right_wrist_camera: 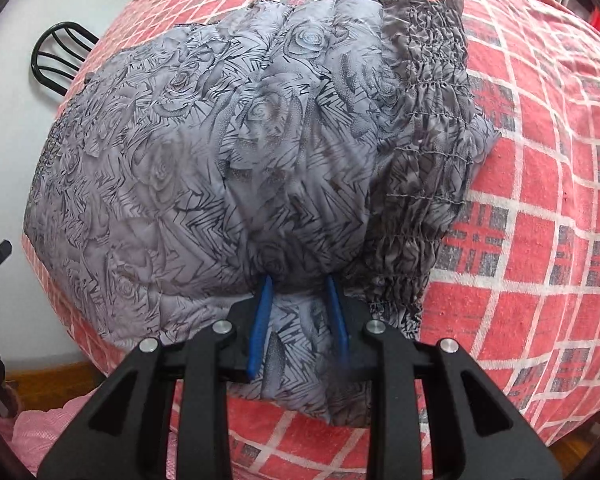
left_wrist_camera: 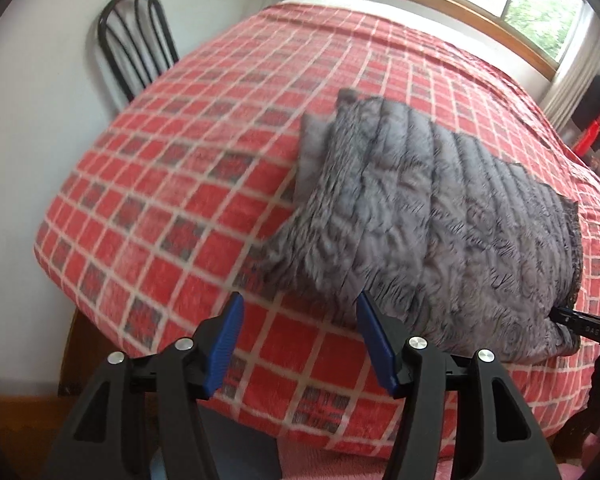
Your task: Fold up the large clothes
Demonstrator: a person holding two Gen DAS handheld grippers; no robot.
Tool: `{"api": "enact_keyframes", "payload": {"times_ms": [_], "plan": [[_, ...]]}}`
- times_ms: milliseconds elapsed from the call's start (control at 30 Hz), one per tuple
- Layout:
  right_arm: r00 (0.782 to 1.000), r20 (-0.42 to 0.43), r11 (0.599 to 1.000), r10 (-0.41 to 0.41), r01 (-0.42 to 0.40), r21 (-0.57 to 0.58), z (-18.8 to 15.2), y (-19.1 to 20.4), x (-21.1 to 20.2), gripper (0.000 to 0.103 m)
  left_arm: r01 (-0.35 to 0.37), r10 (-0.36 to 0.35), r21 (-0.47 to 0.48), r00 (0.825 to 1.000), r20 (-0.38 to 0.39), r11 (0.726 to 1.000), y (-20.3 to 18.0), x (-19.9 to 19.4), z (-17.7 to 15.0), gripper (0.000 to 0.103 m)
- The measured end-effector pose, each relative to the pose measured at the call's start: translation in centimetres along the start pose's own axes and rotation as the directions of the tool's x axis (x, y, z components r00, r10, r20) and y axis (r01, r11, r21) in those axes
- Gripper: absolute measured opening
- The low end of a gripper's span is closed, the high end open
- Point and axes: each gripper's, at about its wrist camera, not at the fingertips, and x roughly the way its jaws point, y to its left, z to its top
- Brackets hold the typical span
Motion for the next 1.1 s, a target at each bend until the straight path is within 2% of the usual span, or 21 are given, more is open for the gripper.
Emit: {"api": "enact_keyframes", "payload": {"times_ms": [67, 100, 167, 233, 367, 500, 567, 667, 767, 800, 867, 933, 1000, 1067, 1100], "plan": [[1.000, 0.001, 1.000, 0.003, -0.003, -0.003, -0.2, 0.1, -0.1, 0.027, 0.012, -0.012, -0.022, 1.000, -0.012, 1.000, 0.4, 0.3, -0.6, 0.059], [1.000, 0.001, 1.000, 0.007, -0.007, -0.002, -0.2, 0.0, -0.1, 0.027, 0.039, -0.040, -0.044, 0.999, -0.020, 0.998, 0.7, 0.6, -0.8, 0.059], [1.000, 0.002, 1.000, 0.012, -0.012, -0.002, -0.3, 0.0, -0.1, 0.027, 0.121, -0.125, -0.107, 0.992, -0.032, 0.987, 1.5, 1.2, -1.3, 0.061], [1.000, 0.003, 1.000, 0.013, -0.013, -0.007, -0.4, 0.0, -0.2, 0.027, 0.200, -0.209, -0.194, 0.978, -0.027, 0.960, 2.6, 2.1, -1.7, 0.061], [1.000, 0.000, 1.000, 0.027, -0.027, 0.001, -0.5, -0.1, -0.3, 0.027, 0.342, -0.356, -0.372, 0.934, 0.032, 0.863, 4.5, 4.3, -2.5, 0.061], [0.999, -0.012, 1.000, 0.030, -0.030, -0.005, -0.3, -0.4, -0.4, 0.027, 0.391, -0.396, -0.444, 0.914, 0.086, 0.806, 5.1, 5.9, -2.4, 0.061], [0.999, -0.017, 1.000, 0.029, -0.029, -0.008, -0.2, -0.4, -0.4, 0.027, 0.427, -0.428, -0.470, 0.897, 0.112, 0.772, 5.4, 6.5, -2.0, 0.061], [0.999, -0.024, 1.000, 0.023, -0.024, -0.015, -0.2, -0.2, -0.4, 0.027, 0.454, -0.441, -0.507, 0.884, 0.155, 0.733, 6.1, 7.9, -1.5, 0.062], [0.999, -0.033, 1.000, 0.023, -0.023, -0.019, -0.1, -0.1, -0.4, 0.027, 0.488, -0.467, -0.551, 0.863, 0.190, 0.677, 6.8, 9.2, -1.2, 0.062], [0.999, -0.035, 1.000, 0.023, -0.024, -0.019, -0.1, -0.1, -0.3, 0.027, 0.492, -0.466, -0.551, 0.862, 0.199, 0.674, 6.8, 9.5, -1.0, 0.062], [0.999, -0.039, 0.999, 0.025, -0.026, -0.019, 0.0, -0.1, -0.3, 0.027, 0.494, -0.452, -0.538, 0.864, 0.220, 0.683, 6.8, 9.6, -0.7, 0.053], [0.998, -0.045, 0.999, 0.034, -0.035, -0.012, 0.1, -0.3, -0.5, 0.027, 0.500, -0.445, -0.517, 0.863, 0.237, 0.694, 6.6, 9.2, -0.4, 0.034], [0.998, -0.053, 0.999, 0.041, -0.041, 0.004, 0.1, -0.8, -1.0, 0.027, 0.511, -0.444, -0.498, 0.859, 0.256, 0.701, 6.3, 8.3, -0.1, 0.024], [0.998, -0.060, 1.000, 0.011, -0.011, -0.008, -0.2, -1.0, -1.9, 0.027, 0.521, -0.441, -0.464, 0.853, 0.279, 0.716, 5.9, 6.9, 0.2, 0.022], [0.998, -0.062, 1.000, -0.004, 0.003, -0.019, -0.4, -1.0, -2.2, 0.027, 0.523, -0.436, -0.436, 0.852, 0.290, 0.733, 5.5, 6.0, 0.4, 0.022]]}}
